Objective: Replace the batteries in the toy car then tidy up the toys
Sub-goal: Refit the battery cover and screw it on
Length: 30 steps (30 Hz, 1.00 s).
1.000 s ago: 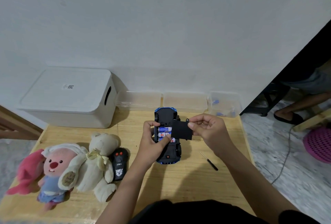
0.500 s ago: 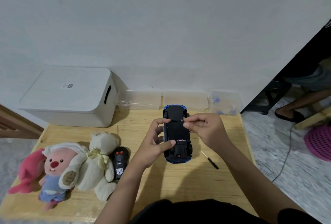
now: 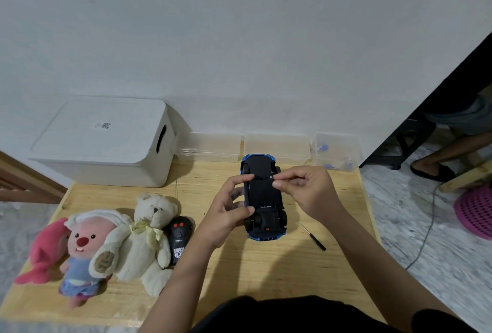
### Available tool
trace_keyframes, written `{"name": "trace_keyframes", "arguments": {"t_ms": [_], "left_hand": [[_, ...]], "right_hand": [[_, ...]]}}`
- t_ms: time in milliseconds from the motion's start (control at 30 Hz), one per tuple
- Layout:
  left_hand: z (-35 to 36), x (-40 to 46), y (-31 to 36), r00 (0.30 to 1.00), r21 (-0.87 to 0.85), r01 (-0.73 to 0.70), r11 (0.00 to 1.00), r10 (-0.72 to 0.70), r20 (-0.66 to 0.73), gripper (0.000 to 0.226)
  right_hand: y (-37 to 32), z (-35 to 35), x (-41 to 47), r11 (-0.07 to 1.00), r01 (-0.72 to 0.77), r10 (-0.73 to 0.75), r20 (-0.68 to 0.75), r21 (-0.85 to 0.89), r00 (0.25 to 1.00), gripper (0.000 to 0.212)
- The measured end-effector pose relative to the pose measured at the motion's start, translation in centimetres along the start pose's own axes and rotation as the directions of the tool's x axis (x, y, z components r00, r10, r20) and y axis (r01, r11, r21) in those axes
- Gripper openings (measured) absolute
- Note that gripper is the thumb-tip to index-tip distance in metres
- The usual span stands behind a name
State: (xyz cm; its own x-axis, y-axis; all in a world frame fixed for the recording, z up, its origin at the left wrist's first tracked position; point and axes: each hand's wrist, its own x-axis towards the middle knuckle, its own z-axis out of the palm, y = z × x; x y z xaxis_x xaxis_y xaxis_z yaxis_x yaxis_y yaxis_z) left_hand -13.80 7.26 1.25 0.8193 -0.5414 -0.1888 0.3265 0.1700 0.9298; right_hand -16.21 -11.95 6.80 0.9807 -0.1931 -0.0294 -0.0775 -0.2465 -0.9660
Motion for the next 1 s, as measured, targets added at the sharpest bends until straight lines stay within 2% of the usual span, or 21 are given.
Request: {"name": "trace_keyframes", "arguments": {"t_ms": [100, 200, 1000], "left_hand": [[-0.12, 0.03, -0.04, 1.000, -0.005, 0.009, 1.000, -0.009, 0.014, 0.061], [-0.19, 0.06, -0.06, 0.999, -0.006, 0.019, 1.000, -0.018, 0.027, 0.061], [-0.27, 0.12, -0.13, 1.000, -0.004, 0.017, 1.000, -0.017, 0.006, 0.060]], "right_hand": [[-0.04, -0.17, 0.12, 0.995, -0.031, 0.027, 0.043, 0.092, 0.999, 0.016], [-0.01, -0.26, 0.14, 0.993, -0.043, 0.036, 0.065, 0.114, 0.997, 0.016], [0.51, -0.04, 0.55, 0.998, -0.033, 0.030, 0.058, 0.052, 0.998, 0.022]]}}
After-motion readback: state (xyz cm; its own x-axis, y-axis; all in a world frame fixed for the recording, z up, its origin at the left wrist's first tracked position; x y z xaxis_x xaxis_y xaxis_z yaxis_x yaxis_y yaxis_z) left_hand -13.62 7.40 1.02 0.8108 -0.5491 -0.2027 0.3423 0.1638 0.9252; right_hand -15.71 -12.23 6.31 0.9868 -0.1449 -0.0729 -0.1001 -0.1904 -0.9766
